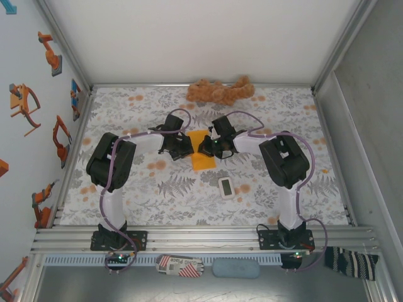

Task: Fold a paper plane with a square sheet of paper (pick it up from the middle)
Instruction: Fold the triangle a second time at the center of the table.

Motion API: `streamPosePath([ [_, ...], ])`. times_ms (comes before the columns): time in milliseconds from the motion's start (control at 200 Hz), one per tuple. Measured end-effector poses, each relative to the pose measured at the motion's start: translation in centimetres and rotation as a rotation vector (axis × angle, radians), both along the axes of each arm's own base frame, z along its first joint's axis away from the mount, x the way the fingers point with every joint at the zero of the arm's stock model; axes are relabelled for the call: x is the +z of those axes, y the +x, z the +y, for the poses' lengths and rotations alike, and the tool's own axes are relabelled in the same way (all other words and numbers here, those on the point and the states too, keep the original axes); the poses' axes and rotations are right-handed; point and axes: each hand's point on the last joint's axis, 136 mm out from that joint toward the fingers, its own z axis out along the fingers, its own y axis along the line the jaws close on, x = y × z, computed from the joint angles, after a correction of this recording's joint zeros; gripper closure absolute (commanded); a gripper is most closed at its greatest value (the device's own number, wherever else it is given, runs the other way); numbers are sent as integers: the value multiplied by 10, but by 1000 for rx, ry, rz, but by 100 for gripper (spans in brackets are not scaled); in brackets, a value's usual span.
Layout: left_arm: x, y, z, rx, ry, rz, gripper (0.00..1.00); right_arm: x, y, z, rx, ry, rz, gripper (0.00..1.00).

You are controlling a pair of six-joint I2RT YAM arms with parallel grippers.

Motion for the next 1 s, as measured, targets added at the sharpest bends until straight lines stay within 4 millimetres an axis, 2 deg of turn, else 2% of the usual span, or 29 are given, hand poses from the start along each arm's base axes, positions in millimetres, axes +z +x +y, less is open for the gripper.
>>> streamPosePath([
  [315, 0, 2, 0, -12, 10, -1, 100, -11, -2, -8, 4, -4, -11, 100],
  [666, -2, 2, 1, -9, 16, 9, 100, -10, 5, -15, -12, 88, -52, 100],
  [836, -3, 3, 1, -9, 9, 13, 100, -9, 23, -37, -76, 88, -54, 100],
  [1002, -3, 3, 1, -13, 3, 11, 100, -10, 44, -74, -175, 53, -52, 100],
])
